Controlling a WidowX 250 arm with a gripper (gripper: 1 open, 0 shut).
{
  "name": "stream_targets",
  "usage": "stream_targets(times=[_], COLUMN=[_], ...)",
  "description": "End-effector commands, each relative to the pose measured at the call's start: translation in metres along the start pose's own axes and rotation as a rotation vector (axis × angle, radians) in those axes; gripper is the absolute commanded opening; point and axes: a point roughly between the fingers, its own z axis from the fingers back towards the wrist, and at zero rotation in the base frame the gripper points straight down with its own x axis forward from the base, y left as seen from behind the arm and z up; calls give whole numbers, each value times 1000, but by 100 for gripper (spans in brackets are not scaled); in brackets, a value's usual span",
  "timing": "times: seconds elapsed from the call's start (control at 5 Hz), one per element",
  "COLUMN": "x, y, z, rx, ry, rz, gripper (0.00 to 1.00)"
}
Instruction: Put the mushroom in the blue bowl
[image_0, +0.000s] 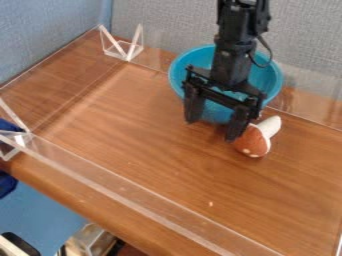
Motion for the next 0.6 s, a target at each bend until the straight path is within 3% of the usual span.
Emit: stream_targets(times=[0.0, 0.2, 0.4], x=[44, 65, 77], y=[-9, -10, -6], z=[17, 5, -3], rx=[12, 9, 20], ry=[-132, -127, -118], rz=[-117, -152, -144], gripper=[100, 100, 100])
